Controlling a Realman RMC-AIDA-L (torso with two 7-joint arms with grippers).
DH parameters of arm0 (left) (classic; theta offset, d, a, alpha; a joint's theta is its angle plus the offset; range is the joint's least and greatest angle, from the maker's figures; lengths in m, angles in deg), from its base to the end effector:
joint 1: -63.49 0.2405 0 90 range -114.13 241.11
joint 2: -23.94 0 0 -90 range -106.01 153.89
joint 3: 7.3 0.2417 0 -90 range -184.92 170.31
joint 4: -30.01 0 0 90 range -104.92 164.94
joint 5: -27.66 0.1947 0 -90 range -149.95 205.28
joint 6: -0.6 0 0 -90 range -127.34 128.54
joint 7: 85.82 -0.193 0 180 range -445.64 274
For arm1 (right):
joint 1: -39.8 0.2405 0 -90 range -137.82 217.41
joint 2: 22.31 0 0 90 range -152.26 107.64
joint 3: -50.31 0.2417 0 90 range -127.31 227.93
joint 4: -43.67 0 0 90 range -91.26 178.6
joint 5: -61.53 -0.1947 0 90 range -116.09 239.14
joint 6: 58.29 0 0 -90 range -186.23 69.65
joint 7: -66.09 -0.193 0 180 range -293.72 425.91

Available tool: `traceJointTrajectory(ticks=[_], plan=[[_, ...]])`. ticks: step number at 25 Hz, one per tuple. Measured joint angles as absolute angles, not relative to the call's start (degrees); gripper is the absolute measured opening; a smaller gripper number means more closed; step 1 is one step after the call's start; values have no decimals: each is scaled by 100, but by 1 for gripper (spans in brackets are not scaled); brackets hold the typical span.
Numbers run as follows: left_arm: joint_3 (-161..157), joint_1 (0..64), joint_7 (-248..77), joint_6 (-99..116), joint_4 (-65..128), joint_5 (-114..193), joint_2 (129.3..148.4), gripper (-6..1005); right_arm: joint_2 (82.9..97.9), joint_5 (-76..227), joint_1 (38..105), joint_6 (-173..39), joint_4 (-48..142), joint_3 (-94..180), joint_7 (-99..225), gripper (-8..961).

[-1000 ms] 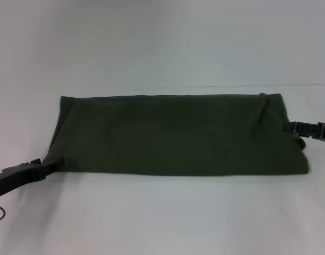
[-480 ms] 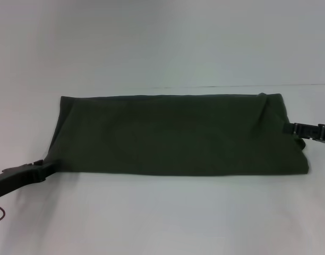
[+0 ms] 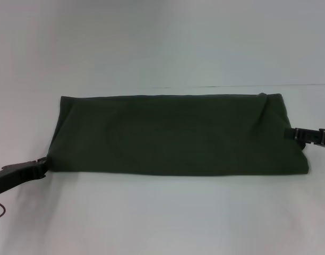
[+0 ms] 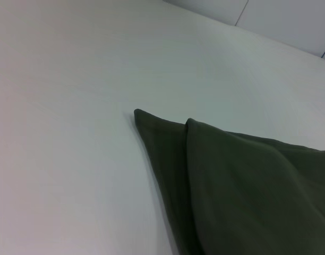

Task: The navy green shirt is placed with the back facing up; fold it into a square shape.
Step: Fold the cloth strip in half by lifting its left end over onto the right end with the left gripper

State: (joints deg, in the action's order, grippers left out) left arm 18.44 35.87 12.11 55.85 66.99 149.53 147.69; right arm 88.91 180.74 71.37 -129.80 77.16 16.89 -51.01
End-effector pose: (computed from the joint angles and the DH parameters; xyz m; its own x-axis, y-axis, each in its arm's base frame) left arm -0.3376 0.3706 -0.0184 0.4253 0.6203 0.6591 0.9010 -0.2207 -0.3736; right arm 0.3016 0.3850 0.0278 0.3016 -0.7277 -0.6160 -0.9498 -0.2855 -0.1278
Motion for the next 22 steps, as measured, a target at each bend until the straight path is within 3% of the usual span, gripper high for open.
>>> traceJointTrajectory(ticks=[9, 22], plan=[[1987, 3579, 1225, 5701, 6715, 14969, 14769, 36, 8826, 18945, 7271, -12900, 7773, 1691, -5685, 774], [2065, 3519, 1288, 5698, 6727, 15027, 14769, 36, 8980, 19279, 7324, -12410, 7719, 1692, -5677, 774]])
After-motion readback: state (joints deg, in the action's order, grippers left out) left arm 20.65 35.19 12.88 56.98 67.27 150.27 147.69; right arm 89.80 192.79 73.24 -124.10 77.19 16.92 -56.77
